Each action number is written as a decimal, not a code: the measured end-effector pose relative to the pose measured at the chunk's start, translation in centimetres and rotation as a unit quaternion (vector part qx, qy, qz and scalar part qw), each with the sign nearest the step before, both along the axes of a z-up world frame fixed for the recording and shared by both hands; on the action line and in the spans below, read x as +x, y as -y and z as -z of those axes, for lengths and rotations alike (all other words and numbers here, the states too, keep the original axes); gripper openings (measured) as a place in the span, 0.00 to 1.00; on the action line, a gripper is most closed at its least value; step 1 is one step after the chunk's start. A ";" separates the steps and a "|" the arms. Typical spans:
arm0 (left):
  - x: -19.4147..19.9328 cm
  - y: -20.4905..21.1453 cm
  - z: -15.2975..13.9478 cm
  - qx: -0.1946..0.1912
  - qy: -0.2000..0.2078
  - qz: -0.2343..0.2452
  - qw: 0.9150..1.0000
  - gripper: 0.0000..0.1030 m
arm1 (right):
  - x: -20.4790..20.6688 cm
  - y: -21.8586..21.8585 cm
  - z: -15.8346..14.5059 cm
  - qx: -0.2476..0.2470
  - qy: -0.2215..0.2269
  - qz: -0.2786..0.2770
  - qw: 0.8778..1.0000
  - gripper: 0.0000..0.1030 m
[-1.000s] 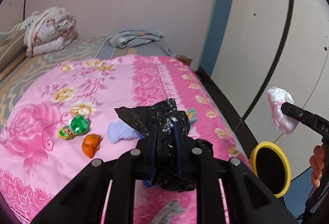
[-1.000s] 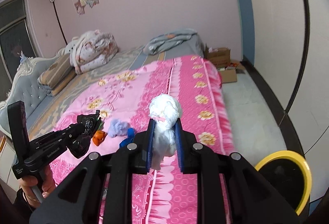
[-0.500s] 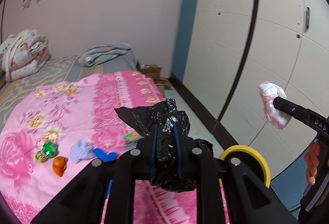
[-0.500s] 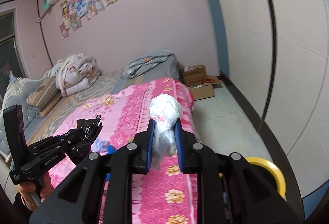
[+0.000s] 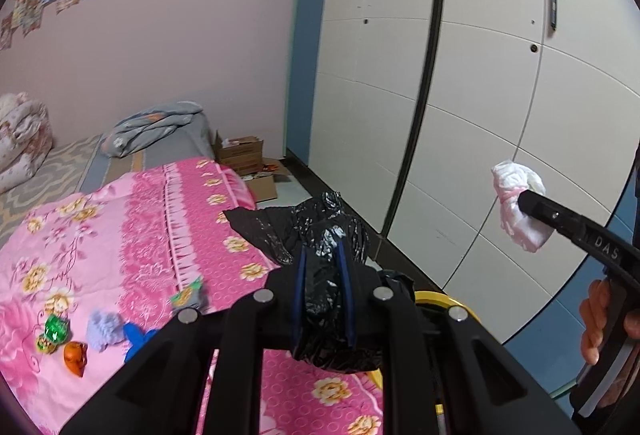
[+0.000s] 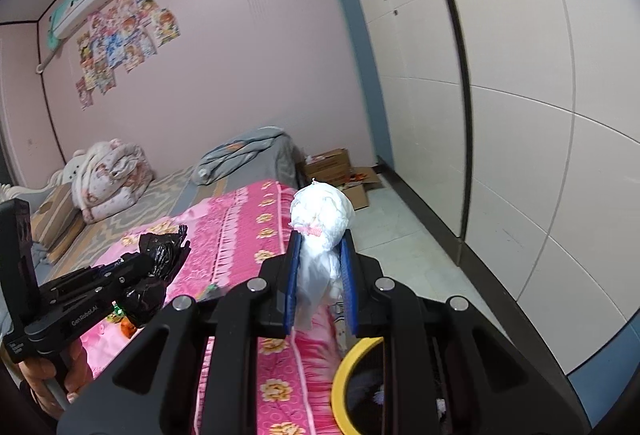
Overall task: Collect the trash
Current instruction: 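Carry the black bag and white tissue over the yellow-rimmed bin with both tools, then open both tools to drop the bag and tissue into the bin, then move both open tools back over the trash on the bed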
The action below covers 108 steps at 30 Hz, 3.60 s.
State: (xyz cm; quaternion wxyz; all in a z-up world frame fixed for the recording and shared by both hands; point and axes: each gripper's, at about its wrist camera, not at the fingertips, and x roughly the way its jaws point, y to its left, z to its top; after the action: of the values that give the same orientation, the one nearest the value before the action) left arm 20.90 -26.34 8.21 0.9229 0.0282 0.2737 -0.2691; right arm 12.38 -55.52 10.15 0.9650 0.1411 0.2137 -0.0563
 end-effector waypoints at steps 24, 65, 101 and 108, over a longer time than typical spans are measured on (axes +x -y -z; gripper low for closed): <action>2.5 10.4 3.7 0.042 -0.025 0.062 0.997 0.14 | 0.5 9.1 5.9 0.045 -0.037 0.097 0.994 0.17; 3.3 12.9 16.3 0.057 -0.133 0.080 0.986 0.53 | 1.0 9.9 19.6 0.074 -0.157 0.152 0.973 0.49; 6.3 -24.6 7.5 0.028 -0.022 -0.210 0.977 0.74 | 10.3 -18.1 9.7 -0.013 -0.099 -0.076 0.992 0.65; 7.9 -31.9 8.4 0.026 -0.028 -0.267 0.963 0.74 | 13.5 -24.4 10.9 -0.023 -0.116 -0.130 0.984 0.65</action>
State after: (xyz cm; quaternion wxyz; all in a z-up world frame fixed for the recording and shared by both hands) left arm 28.81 5.60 -0.19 0.9521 -0.0290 0.3042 -0.0067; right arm 25.89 -31.15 -0.76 0.9356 0.0825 0.3397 0.0482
